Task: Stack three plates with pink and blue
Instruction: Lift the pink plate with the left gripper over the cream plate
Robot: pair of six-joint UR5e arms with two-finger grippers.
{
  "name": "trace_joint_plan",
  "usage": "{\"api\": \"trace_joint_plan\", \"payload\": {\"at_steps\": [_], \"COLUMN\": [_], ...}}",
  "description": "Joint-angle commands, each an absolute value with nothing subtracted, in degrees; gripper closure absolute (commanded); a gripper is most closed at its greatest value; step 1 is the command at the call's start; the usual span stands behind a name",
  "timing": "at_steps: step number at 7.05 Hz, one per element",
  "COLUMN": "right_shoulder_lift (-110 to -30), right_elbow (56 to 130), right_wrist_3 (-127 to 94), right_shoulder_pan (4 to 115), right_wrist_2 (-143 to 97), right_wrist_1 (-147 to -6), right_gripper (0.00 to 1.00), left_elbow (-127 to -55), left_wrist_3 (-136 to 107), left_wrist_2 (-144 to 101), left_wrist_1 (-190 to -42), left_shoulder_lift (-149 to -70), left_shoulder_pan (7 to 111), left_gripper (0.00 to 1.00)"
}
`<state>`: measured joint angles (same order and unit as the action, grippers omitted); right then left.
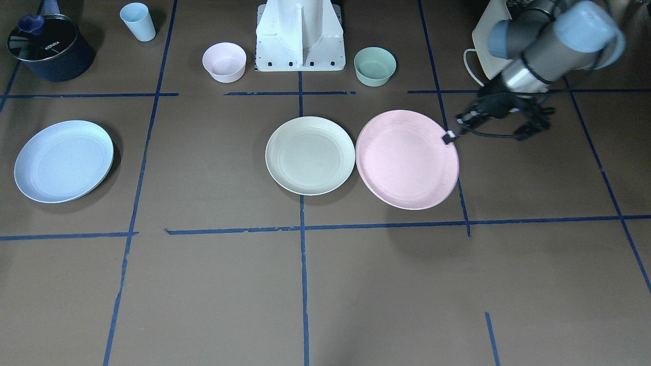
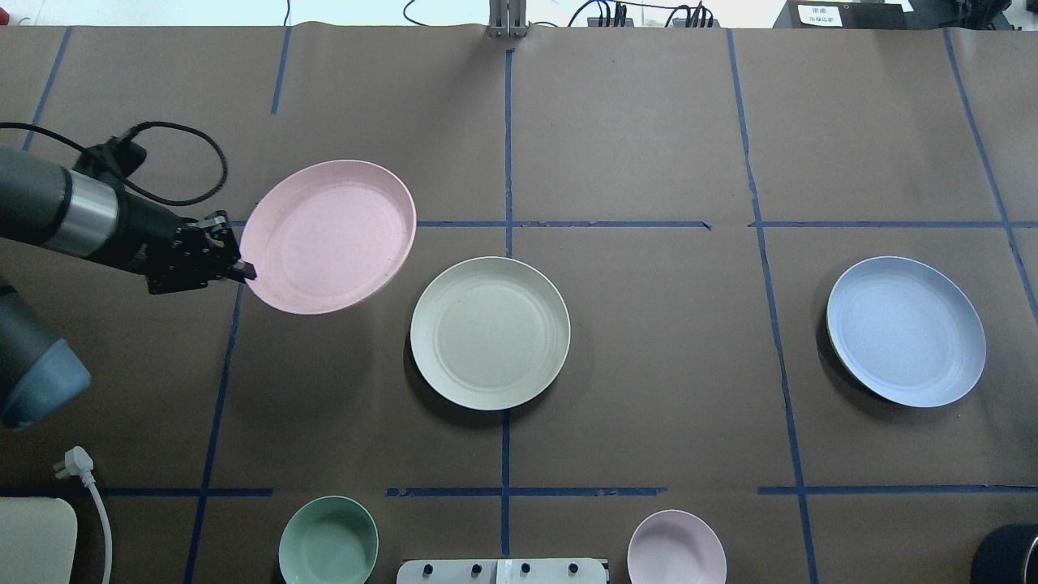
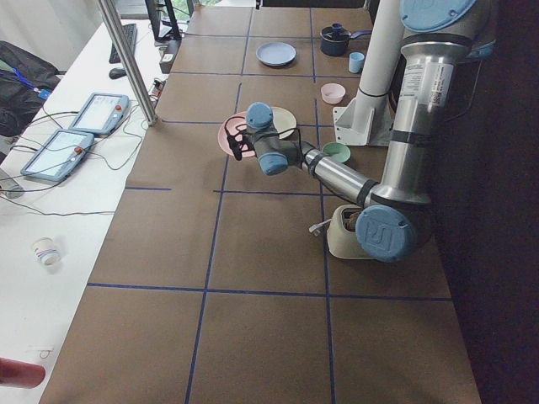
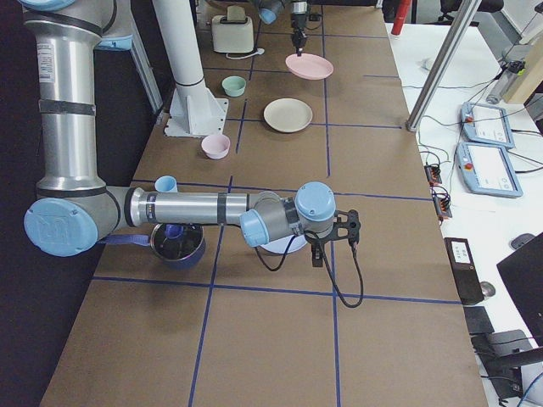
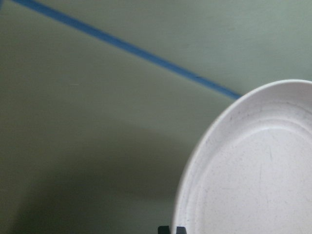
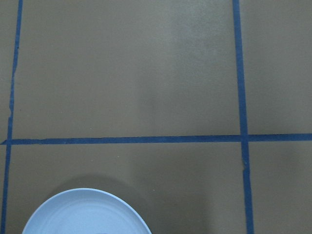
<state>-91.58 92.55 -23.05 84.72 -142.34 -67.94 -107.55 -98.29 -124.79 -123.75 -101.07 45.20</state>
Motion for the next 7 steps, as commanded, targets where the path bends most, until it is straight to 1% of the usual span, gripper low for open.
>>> {"api": "trace_joint_plan", "payload": {"at_steps": [1,2,3,5,7], "right_shoulder_lift": [-91.58,-91.67,-91.67,-92.19,-92.20], "right_elbow": [92.46,92.55,92.55,92.55,92.55], "right_wrist_3": [-27.86,-27.86,-27.86,-27.86,-27.86], "right_shoulder_pan": [81.92,81.22,80.78,80.42,80.42], "right_wrist_2": [-141.86,-141.07,-141.06,-141.06,-141.06], "right_wrist_1": [-63.81,-63.72,-63.72,-63.63,-63.63], "right_gripper": [0.00,0.00,0.00,0.00,0.00], "left_elbow": [-113.89,-113.04,-111.55,-108.73,-108.89], "left_wrist_3": [-102.28,-104.48,-105.37,-106.17,-105.38], "left_wrist_2": [-109.32,-102.72,-100.92,-100.90,-101.34], "left_wrist_1": [-107.46,-105.40,-104.68,-104.68,-104.68], "left_shoulder_lift": [-107.56,-110.36,-112.39,-115.56,-115.40], "left_shoulder_pan": [31.89,24.77,22.26,22.15,24.86], "left_gripper": [1.00,1.00,1.00,1.00,1.00]}}
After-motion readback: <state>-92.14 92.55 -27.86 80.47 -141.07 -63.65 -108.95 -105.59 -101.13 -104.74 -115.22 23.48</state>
